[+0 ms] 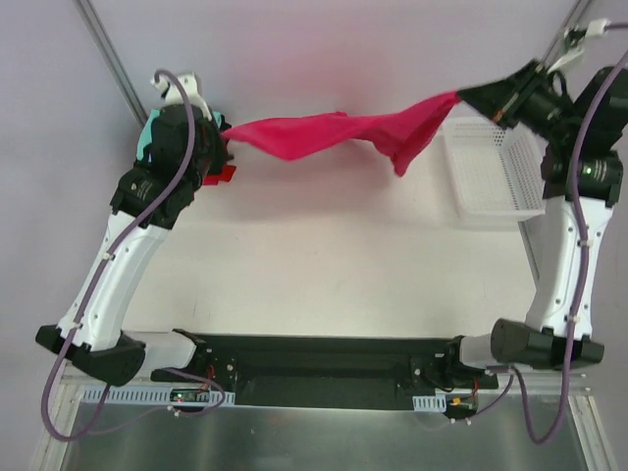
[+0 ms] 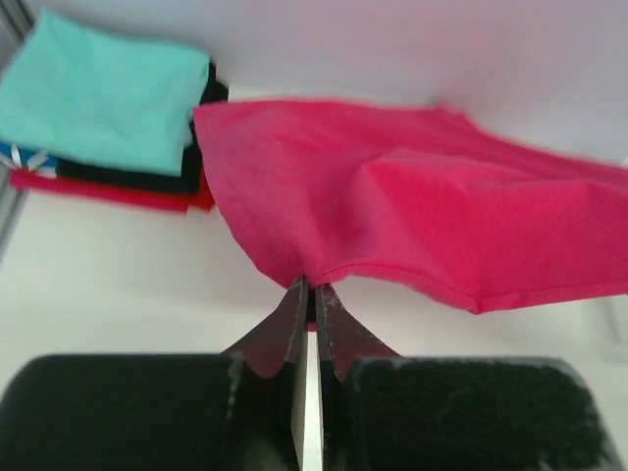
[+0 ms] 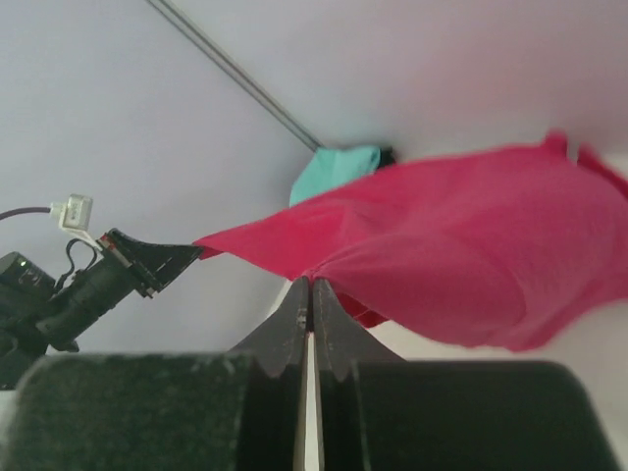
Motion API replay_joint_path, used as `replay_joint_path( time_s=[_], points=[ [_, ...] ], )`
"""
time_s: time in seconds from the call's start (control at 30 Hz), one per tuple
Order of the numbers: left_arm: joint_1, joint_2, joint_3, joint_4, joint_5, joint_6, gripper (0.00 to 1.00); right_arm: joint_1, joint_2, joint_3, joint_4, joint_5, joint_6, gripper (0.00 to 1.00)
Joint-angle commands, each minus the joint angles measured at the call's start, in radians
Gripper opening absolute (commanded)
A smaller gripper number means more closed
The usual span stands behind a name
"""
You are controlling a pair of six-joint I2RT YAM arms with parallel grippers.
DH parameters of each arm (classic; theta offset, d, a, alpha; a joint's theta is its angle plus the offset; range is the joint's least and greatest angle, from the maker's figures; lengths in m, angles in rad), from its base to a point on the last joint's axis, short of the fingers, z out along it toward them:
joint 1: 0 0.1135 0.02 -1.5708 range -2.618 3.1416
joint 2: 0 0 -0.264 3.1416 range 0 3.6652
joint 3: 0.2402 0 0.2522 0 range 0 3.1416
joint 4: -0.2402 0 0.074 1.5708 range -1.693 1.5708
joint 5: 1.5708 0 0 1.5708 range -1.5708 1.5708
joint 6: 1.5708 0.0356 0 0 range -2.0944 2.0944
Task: Fold and stack the t-shirts
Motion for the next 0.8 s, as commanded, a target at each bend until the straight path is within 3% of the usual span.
replay_joint_path(
  time_s=[0.0, 0.1, 0.13, 0.23, 0.3, 0.43, 0.47, 0.5, 0.53, 0.6, 0.63, 0.7, 0.77],
  points=[
    [-0.014, -0.168, -0.401, -0.028, 0.064, -0.121, 0.00, 0.007, -0.260, -0.388, -0.357, -0.035, -0.266, 0.01],
    [-0.020, -0.362, -0.669, -0.141, 0.067, -0.282, 0.00, 0.065, -0.505, -0.701, -0.431, 0.048, -0.329, 0.01],
    [-0.020, -0.441, -0.720, -0.170, 0.096, -0.319, 0.00, 0.104, -0.555, -0.874, -0.431, 0.068, -0.315, 0.01],
    [-0.022, -0.558, -0.878, -0.264, 0.249, -0.428, 0.00, 0.183, -0.721, -1.120, -0.498, 0.113, -0.311, 0.01],
    [-0.025, -0.607, -0.910, -0.360, 0.300, -0.467, 0.00, 0.227, -0.793, -1.187, -0.573, 0.134, -0.315, 0.01],
    [-0.025, -0.689, -0.837, -0.506, 0.207, -0.462, 0.00, 0.251, -0.922, -1.204, -0.725, 0.249, -0.372, 0.01],
    [-0.025, -0.677, -0.790, -0.521, 0.190, -0.445, 0.00, 0.251, -0.929, -1.187, -0.743, 0.275, -0.373, 0.26],
    [-0.025, -0.661, -0.763, -0.531, 0.180, -0.432, 0.22, 0.250, -0.919, -1.178, -0.754, 0.272, -0.378, 0.57],
    [-0.025, -0.616, -0.736, -0.551, 0.179, -0.428, 0.24, 0.250, -0.904, -1.164, -0.765, 0.272, -0.401, 0.76],
    [-0.025, -0.583, -0.676, -0.552, 0.179, -0.428, 0.15, 0.251, -0.855, -1.115, -0.779, 0.278, -0.415, 0.75],
    [-0.025, -0.563, -0.660, -0.539, 0.183, -0.428, 0.39, 0.250, -0.841, -1.094, -0.779, 0.287, -0.425, 0.80],
    [-0.025, -0.530, -0.617, -0.529, 0.188, -0.428, 0.40, 0.251, -0.814, -1.037, -0.777, 0.329, -0.426, 0.81],
    [-0.025, -0.519, -0.611, -0.488, 0.218, -0.418, 0.60, 0.250, -0.797, -1.014, -0.760, 0.323, -0.413, 0.81]
  ],
)
